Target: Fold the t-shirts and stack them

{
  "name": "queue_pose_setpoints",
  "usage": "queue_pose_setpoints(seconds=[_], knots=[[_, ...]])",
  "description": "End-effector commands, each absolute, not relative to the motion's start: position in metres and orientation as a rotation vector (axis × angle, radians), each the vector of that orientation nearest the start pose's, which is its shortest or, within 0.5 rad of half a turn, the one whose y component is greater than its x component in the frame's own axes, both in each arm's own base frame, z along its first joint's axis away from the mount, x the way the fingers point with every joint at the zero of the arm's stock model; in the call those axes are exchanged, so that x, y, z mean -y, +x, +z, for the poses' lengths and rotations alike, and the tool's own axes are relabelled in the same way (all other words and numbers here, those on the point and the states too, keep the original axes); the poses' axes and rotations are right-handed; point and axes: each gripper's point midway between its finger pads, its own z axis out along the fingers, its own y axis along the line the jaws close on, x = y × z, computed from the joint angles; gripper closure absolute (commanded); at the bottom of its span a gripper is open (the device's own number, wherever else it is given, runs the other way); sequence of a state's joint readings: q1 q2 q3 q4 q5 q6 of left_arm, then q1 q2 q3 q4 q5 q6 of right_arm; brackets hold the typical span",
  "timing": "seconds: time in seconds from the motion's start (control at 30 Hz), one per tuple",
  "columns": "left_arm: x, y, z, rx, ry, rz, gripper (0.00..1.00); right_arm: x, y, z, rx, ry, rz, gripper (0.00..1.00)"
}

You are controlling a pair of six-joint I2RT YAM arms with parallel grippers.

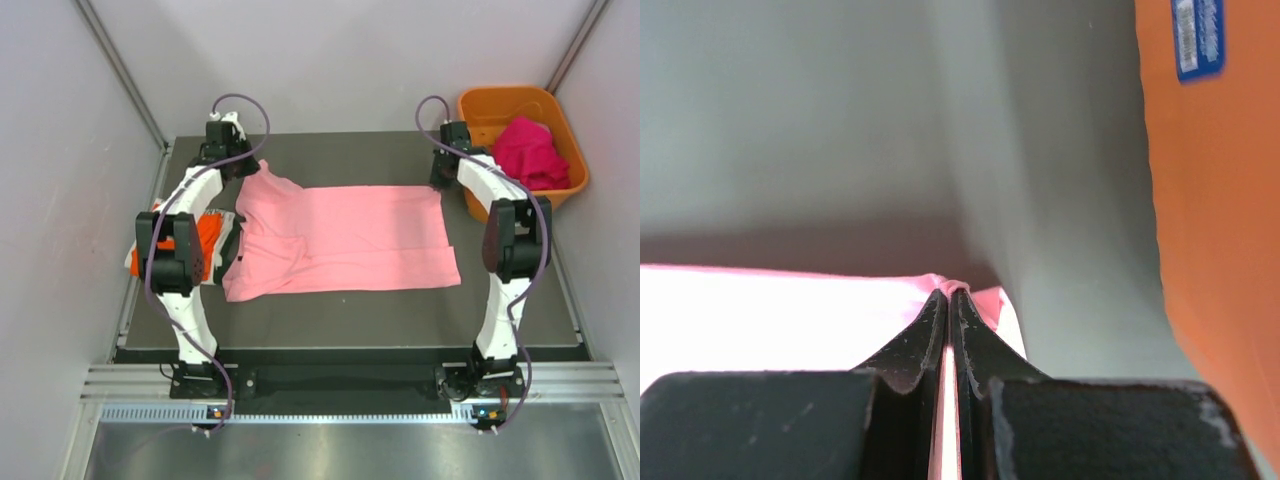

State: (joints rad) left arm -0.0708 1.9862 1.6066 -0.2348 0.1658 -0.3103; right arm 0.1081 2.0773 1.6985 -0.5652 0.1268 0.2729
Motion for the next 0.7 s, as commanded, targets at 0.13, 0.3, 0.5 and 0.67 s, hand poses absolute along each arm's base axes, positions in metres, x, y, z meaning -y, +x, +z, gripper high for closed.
queue_pose_setpoints(seconds=[0.13,0.3,0.5,0.67], knots=[[0.09,0.53,0.194,-2.098,-0.104,-0.353,1.0,-0.038,0.494,0.132,-2.386,0.278,0.017,1.0],[0.091,0.507,0.204,-2.085,-0.109,-0.308,1.0,-0.038,0.476,0.131,-2.392,0.282,0.033,1.0],[0.084,0.472,0.225,-2.034,-0.114,-0.186,1.0,-0.036,0.453,0.136,-2.381,0.302,0.046,1.0],[0.071,0.445,0.228,-2.032,-0.175,-0.132,1.0,-0.038,0.434,0.127,-2.391,0.316,0.066,1.0]])
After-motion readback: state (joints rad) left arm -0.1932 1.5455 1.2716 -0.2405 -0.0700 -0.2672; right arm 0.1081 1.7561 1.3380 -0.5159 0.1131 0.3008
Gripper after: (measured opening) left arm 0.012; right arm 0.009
